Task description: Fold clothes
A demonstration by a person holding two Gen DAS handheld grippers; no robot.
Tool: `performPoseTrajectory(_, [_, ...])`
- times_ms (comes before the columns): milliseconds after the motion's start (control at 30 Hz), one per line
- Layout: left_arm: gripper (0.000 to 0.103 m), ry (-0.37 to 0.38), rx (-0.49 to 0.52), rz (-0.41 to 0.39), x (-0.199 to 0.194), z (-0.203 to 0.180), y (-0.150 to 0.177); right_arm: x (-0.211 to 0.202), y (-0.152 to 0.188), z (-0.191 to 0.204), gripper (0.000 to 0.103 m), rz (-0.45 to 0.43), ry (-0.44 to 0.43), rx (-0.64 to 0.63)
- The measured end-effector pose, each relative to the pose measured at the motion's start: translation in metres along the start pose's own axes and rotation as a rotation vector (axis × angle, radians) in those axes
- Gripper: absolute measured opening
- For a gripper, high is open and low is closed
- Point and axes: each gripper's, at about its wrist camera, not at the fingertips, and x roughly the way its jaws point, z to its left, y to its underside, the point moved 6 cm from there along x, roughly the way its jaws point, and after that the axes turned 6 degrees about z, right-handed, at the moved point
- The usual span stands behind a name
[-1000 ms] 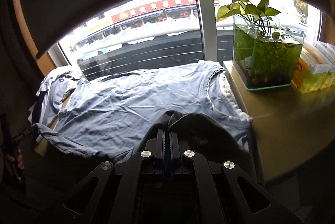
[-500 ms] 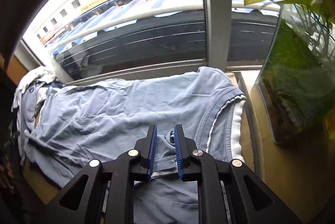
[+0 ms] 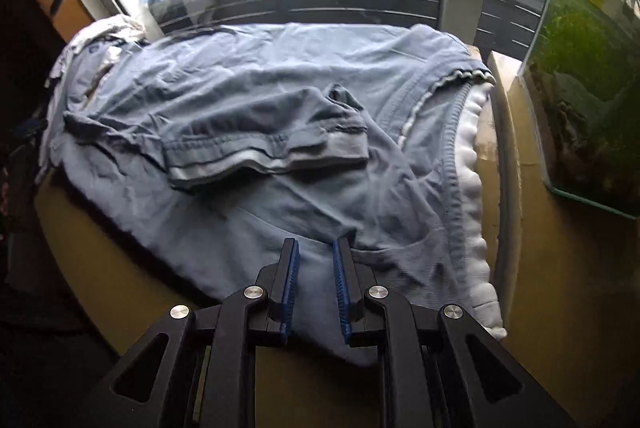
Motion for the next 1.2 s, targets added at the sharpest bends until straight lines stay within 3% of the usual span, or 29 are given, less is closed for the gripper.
performPoseTrajectory(33, [0.044,0.028,0.045,0.021,0.008,-0.012,0.006,-0.001,0.001,-0.003,0.017,-0.002,-0.014,0.004])
performPoseTrajectory(100, [0.035,0.012,0.154,0.033,0.015,-0.027,0.018,-0.005,0.010,-0.005,0.017,0.020,-0.016,0.011])
performPoseTrajectory(167, [0.033,-0.017,0.267,0.037,0.016,-0.037,0.030,-0.012,0.025,-0.007,0.017,0.053,-0.011,0.014])
performPoseTrajectory(233, [0.020,-0.029,0.374,0.076,0.010,-0.041,0.045,-0.020,0.044,-0.010,0.017,0.080,-0.002,0.035])
performPoseTrajectory(333, [0.016,-0.027,0.522,0.059,-0.001,-0.043,0.070,-0.031,0.073,-0.004,0.020,0.178,0.047,0.046])
performPoseTrajectory(367, [0.017,-0.021,0.509,0.070,-0.001,-0.037,0.073,-0.034,0.080,-0.002,0.021,0.200,0.063,0.051])
performPoseTrajectory(433, [0.022,0.053,0.405,0.081,-0.004,-0.024,0.062,-0.049,0.073,0.000,0.021,0.117,0.036,0.105])
performPoseTrajectory(500, [0.023,0.028,0.322,-0.016,-0.020,-0.016,0.035,-0.062,0.060,0.006,0.021,0.026,0.003,0.123])
performPoseTrajectory(533, [0.035,0.024,0.308,-0.066,-0.030,-0.017,0.022,-0.066,0.049,0.015,0.026,-0.010,-0.012,0.098])
performPoseTrajectory(567, [0.041,0.038,0.301,-0.104,-0.036,-0.023,0.012,-0.069,0.039,0.024,0.037,-0.046,-0.027,0.072])
performPoseTrajectory(633, [0.067,0.071,0.282,-0.156,-0.041,-0.038,-0.007,-0.062,0.020,0.045,0.050,-0.071,-0.068,0.028])
performPoseTrajectory(767, [0.065,0.198,0.300,-0.091,-0.017,-0.084,-0.008,-0.018,0.007,0.072,0.054,0.046,-0.122,0.022])
performPoseTrajectory(833, [0.058,0.196,0.312,-0.071,-0.005,-0.097,-0.002,-0.005,0.000,0.078,0.054,0.052,-0.115,0.003])
performPoseTrajectory(933, [0.058,0.212,0.308,-0.060,-0.006,-0.102,0.004,-0.003,-0.029,0.076,0.054,0.010,-0.039,-0.029])
performPoseTrajectory(1067, [0.062,0.252,0.268,-0.044,-0.003,-0.096,0.006,-0.001,-0.094,0.078,0.054,-0.033,0.037,-0.074])
performPoseTrajectory(1200, [0.067,0.277,0.238,-0.028,-0.004,-0.091,0.006,-0.020,-0.152,0.082,0.054,-0.123,0.053,-0.102])
